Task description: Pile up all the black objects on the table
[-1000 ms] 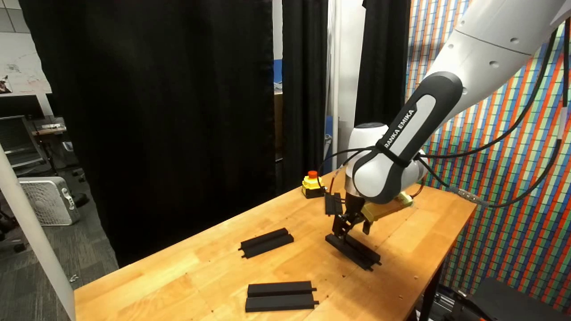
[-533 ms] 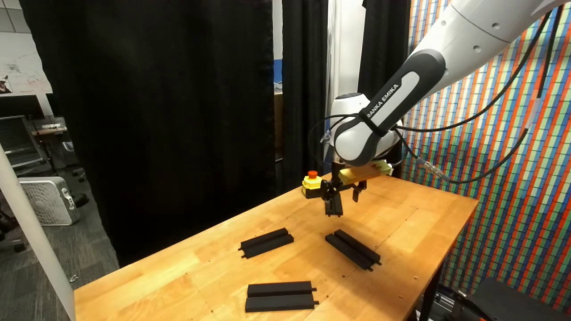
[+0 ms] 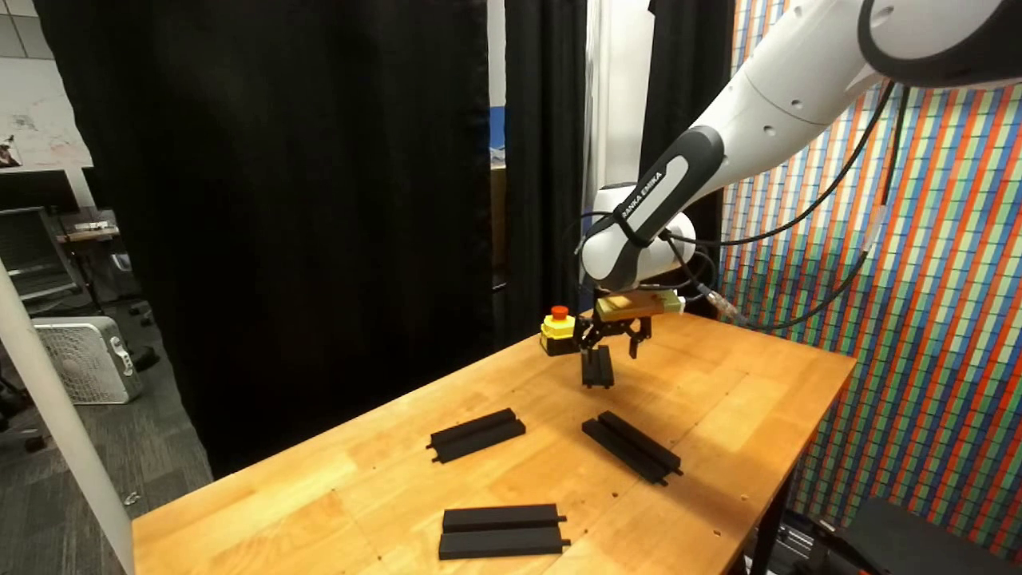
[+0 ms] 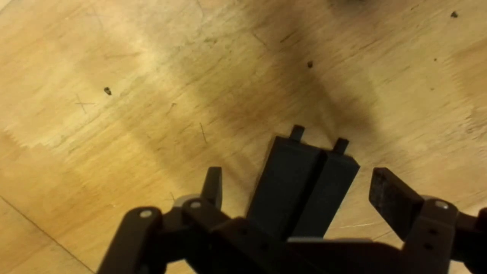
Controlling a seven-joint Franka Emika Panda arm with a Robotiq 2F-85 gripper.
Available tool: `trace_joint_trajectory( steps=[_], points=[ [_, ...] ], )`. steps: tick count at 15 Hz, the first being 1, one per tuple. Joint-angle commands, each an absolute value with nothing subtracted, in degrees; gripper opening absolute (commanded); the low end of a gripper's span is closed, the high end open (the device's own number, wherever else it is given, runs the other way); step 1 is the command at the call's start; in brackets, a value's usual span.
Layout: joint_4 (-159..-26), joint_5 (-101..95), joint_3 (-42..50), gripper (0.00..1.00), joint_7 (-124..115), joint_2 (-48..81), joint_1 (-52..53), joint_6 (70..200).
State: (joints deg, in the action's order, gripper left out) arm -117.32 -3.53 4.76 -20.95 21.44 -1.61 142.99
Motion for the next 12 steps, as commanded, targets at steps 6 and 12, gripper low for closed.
trace_joint_trajectory(
  steps=[6,12],
  points=[
    [-100.25,1.77,5.57,1.0,-20.13,33.8,-2.86,136.8],
    [-96.21,2.94,5.87,1.0,-20.72,37.17,-3.08,135.3]
  ],
)
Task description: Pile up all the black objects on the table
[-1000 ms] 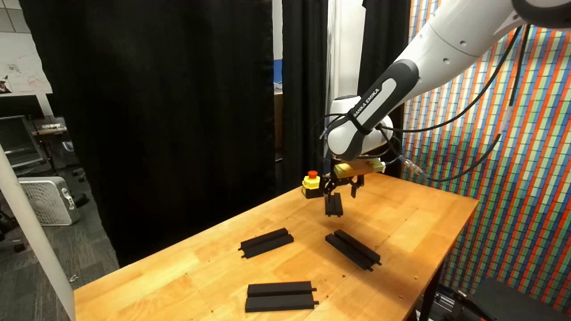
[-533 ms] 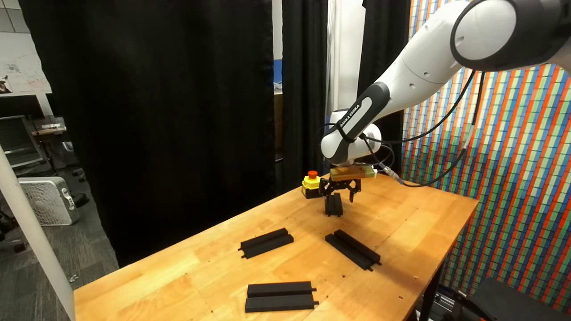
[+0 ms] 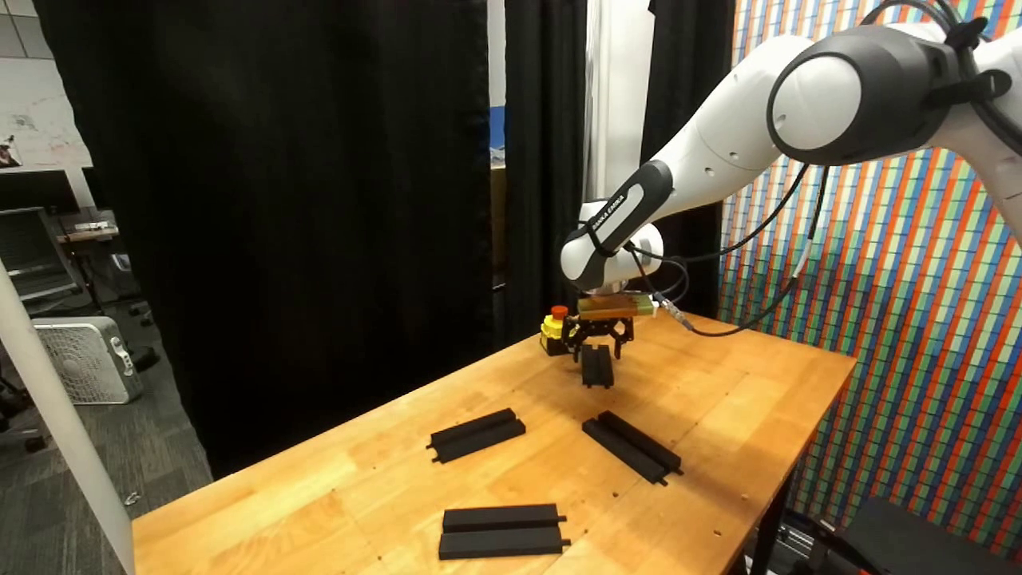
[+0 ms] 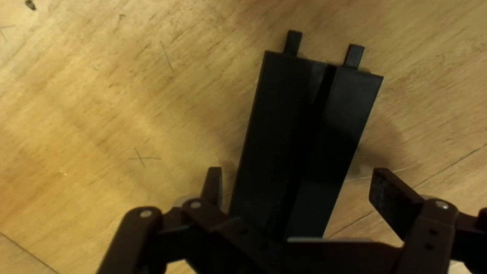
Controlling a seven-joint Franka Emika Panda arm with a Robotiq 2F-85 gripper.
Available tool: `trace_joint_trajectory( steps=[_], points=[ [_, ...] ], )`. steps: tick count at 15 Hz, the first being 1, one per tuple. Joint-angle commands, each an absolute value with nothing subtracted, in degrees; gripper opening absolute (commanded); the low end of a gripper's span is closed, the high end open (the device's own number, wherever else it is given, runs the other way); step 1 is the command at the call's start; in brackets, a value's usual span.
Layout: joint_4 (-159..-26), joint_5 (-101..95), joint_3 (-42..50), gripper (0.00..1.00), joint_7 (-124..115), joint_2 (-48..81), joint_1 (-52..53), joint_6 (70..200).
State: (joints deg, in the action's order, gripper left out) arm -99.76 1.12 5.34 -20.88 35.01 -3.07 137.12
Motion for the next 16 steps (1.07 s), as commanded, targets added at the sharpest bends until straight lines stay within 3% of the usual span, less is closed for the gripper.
trace_joint_trajectory(
  steps=[1,7,8,9,13,16],
  points=[
    [-96.01,3.25,5.86,1.0,-20.66,37.53,-3.19,135.29],
    [-95.14,3.84,6.08,1.0,-20.72,39.01,-3.55,135.39],
    [-95.13,3.86,6.17,0.75,-20.83,39.15,-3.54,135.61],
    [-95.09,3.9,6.21,0.74,-20.83,39.25,-3.55,135.67],
    [-95.56,3.61,6.46,0.46,-21.23,38.28,-3.14,135.94],
    [-98.21,2.39,7.22,0.46,-21.88,35.95,-2.12,136.35]
  ],
)
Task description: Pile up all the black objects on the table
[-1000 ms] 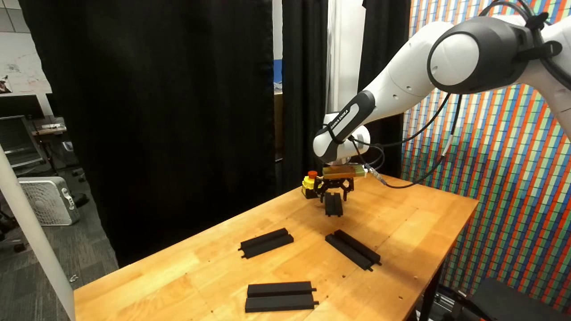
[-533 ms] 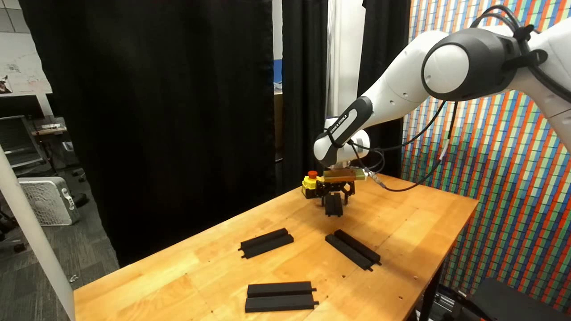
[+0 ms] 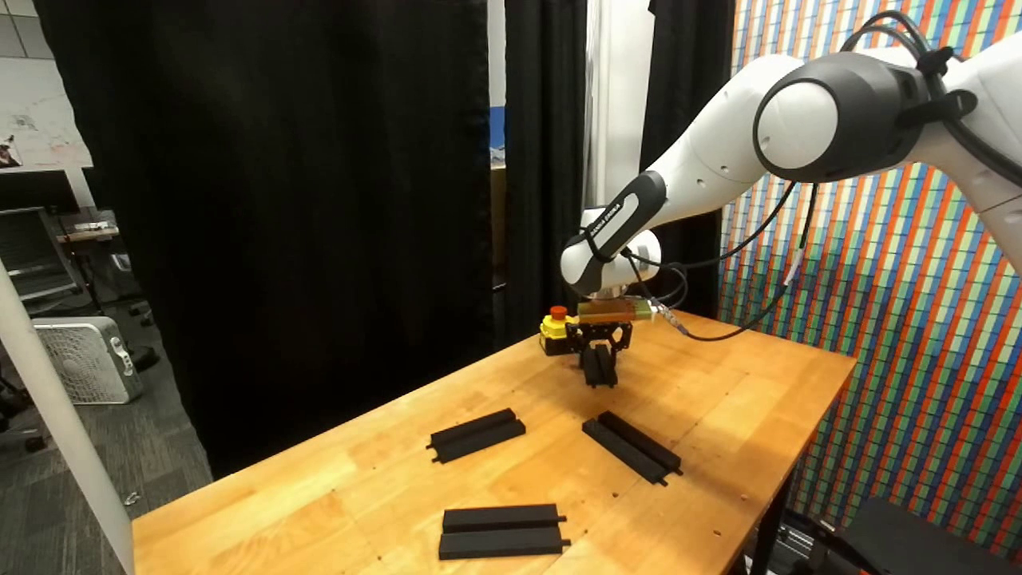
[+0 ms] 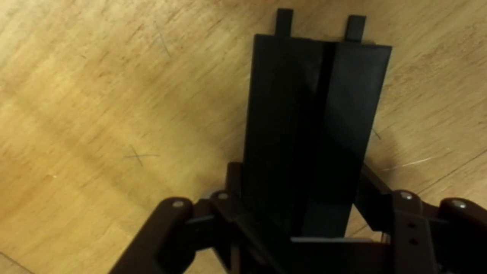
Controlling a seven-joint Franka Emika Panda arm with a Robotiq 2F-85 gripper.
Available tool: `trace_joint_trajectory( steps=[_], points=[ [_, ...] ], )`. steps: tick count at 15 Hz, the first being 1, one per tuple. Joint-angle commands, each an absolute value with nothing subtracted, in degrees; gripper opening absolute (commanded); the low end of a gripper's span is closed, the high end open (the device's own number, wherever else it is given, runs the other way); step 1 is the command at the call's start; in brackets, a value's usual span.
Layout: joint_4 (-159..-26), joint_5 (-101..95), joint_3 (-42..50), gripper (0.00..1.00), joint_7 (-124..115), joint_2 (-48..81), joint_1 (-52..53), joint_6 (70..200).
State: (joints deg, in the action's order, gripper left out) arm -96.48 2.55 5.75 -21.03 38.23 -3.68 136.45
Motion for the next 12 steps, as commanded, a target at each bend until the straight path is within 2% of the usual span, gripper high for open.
trace_joint_trajectory(
  steps=[1,12],
  points=[
    [-100.38,1.84,7.58,0.46,-22.12,34.24,-1.5,137.03],
    [-130.26,-10.09,9.58,0.46,-27.87,14.32,7.53,147.69]
  ],
)
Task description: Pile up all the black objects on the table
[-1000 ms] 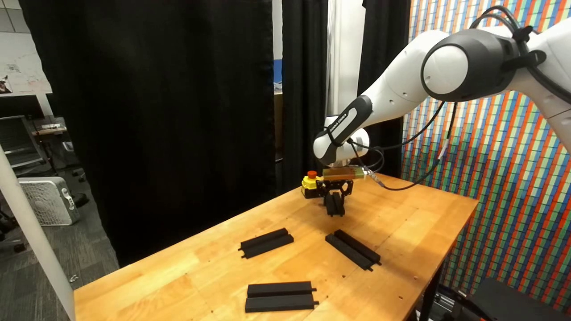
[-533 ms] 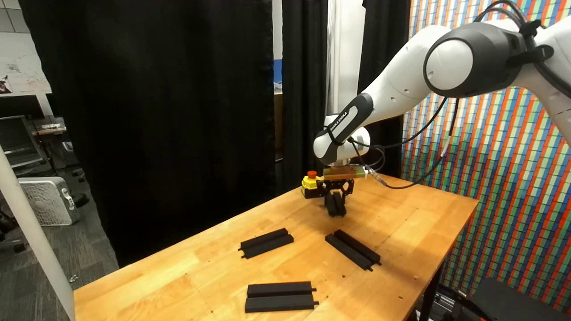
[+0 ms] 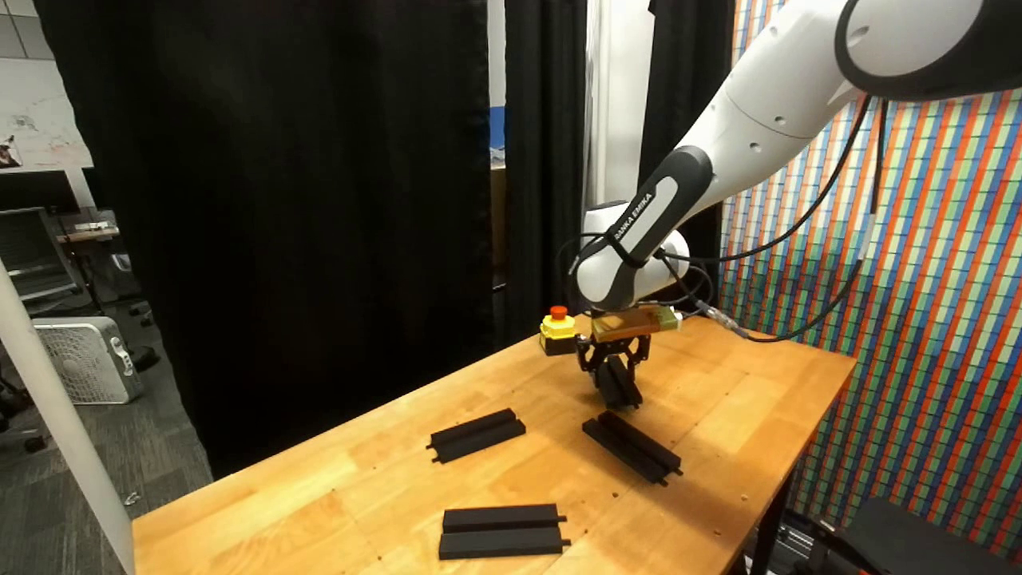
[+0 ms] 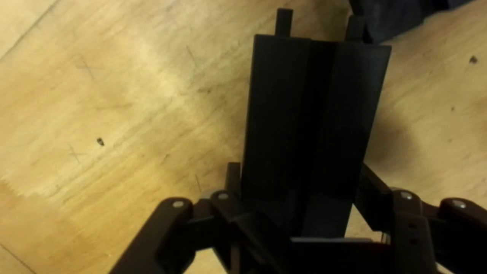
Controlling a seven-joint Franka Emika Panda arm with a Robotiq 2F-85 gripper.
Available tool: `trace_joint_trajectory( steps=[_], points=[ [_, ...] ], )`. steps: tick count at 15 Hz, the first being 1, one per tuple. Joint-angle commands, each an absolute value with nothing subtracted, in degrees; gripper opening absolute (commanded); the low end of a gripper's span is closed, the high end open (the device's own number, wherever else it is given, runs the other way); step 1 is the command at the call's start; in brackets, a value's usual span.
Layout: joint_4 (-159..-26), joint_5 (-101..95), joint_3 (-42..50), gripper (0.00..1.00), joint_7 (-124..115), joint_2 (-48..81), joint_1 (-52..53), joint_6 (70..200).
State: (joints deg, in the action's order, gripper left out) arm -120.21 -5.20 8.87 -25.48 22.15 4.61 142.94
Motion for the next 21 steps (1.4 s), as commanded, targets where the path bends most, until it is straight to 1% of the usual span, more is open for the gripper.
trace_joint_trajectory(
  steps=[1,7,10,14,21],
  points=[
    [-132.73,-11.84,9.32,0.46,-28.26,12.73,8.17,148.98],
    [-144.22,-21.02,7.36,0.46,-31.85,4.22,9.85,153.98],
    [-148.22,-20.7,4.73,0.46,-29.57,1.65,8.6,156.11],
    [-149.57,-17.15,1.85,0.46,-26.04,1.71,7.53,157.17],
    [-148.77,-17.06,0.97,0.46,-24.02,1.95,6.07,155.86]
  ],
)
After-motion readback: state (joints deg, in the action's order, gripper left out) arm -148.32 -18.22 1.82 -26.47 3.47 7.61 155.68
